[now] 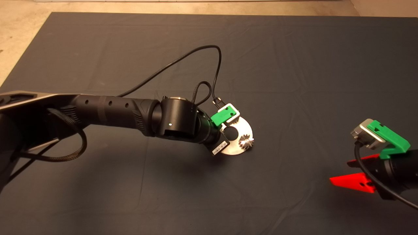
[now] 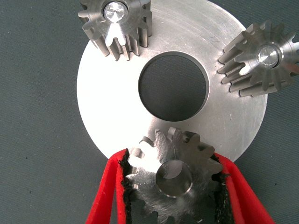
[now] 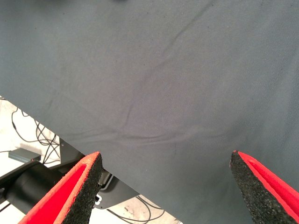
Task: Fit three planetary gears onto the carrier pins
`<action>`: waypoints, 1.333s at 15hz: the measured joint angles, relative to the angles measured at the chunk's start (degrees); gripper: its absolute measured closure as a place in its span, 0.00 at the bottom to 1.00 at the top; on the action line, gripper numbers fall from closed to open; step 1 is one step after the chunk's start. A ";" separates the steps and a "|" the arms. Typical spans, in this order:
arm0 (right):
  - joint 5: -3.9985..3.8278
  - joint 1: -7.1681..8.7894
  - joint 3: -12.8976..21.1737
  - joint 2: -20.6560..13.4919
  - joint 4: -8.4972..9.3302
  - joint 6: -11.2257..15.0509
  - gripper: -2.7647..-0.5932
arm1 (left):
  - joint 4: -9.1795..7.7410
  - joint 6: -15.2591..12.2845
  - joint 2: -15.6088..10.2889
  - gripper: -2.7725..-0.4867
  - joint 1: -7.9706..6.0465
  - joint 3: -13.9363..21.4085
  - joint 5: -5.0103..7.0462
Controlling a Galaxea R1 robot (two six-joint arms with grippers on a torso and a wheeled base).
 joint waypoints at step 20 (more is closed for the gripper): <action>0.26 0.01 0.00 0.00 0.00 0.00 0.34 | 1.23 0.27 -2.34 0.87 0.97 1.52 -2.38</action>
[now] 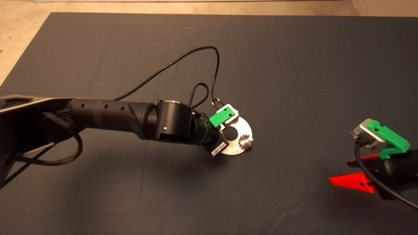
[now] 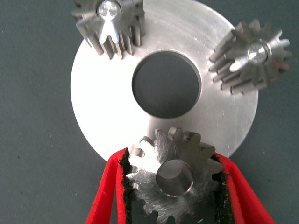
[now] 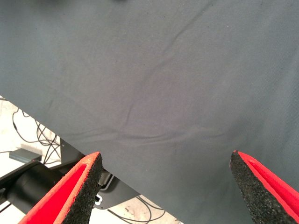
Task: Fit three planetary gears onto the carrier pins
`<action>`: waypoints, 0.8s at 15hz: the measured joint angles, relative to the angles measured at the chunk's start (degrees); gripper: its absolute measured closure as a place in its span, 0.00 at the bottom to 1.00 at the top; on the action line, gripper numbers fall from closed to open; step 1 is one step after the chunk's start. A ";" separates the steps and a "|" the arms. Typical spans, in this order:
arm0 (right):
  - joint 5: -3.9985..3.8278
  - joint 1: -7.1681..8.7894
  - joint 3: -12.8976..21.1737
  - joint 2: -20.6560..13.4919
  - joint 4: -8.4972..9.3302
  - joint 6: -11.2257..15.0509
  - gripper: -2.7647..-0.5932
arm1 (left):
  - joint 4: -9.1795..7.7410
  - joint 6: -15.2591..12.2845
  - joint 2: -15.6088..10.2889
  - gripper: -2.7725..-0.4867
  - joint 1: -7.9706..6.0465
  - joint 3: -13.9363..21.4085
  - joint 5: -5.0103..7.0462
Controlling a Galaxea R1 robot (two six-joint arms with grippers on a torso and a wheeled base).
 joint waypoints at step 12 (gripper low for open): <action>0.05 0.00 0.00 0.00 0.00 0.00 0.34 | -0.22 0.02 -0.32 0.87 0.02 0.31 0.15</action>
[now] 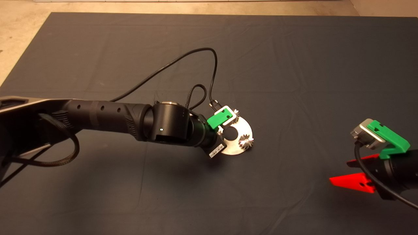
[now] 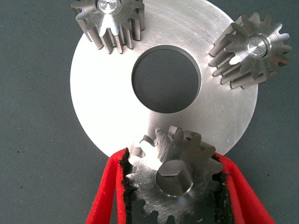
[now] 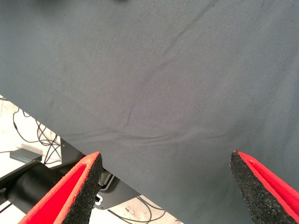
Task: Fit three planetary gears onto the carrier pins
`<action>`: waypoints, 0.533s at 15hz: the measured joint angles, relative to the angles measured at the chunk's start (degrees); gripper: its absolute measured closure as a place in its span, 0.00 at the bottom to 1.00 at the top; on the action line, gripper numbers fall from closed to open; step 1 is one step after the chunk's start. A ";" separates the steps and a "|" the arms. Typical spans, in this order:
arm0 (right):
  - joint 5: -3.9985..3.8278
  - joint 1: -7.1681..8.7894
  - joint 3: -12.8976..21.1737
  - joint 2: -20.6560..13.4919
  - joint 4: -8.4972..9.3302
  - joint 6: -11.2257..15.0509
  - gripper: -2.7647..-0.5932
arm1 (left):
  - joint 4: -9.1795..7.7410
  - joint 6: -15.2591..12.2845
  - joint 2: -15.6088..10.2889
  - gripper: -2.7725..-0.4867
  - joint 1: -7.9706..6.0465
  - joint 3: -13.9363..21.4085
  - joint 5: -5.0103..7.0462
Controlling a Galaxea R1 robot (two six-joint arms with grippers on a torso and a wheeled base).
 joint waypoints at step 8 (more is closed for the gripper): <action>0.02 0.00 0.00 0.00 0.00 0.00 0.34 | -0.20 0.00 0.02 0.87 -0.03 -0.37 -0.28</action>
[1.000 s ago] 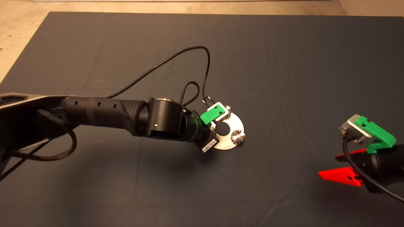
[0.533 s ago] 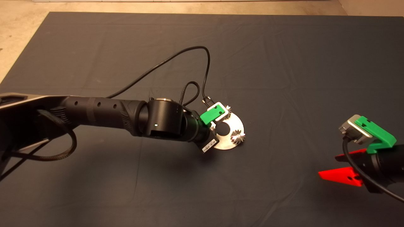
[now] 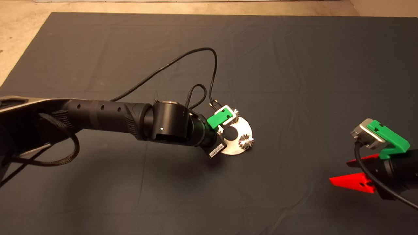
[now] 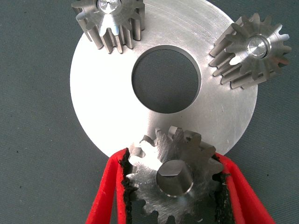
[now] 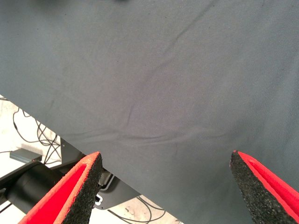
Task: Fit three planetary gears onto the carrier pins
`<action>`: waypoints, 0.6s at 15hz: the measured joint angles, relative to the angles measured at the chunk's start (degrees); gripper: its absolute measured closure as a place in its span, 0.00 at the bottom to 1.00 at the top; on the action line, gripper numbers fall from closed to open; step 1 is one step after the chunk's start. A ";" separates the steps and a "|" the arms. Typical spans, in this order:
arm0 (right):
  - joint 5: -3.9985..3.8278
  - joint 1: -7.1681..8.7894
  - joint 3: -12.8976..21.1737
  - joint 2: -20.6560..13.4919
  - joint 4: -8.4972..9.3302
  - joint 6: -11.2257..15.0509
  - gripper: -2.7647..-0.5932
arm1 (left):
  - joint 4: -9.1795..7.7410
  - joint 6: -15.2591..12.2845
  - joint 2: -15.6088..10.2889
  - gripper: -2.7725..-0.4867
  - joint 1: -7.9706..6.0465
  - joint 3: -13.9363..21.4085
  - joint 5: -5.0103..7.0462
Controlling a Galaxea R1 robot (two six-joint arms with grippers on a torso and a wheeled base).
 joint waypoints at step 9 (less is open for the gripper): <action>0.11 -0.01 0.00 0.20 0.00 0.00 0.34 | -0.11 0.15 -0.02 0.87 -0.02 -0.55 -0.41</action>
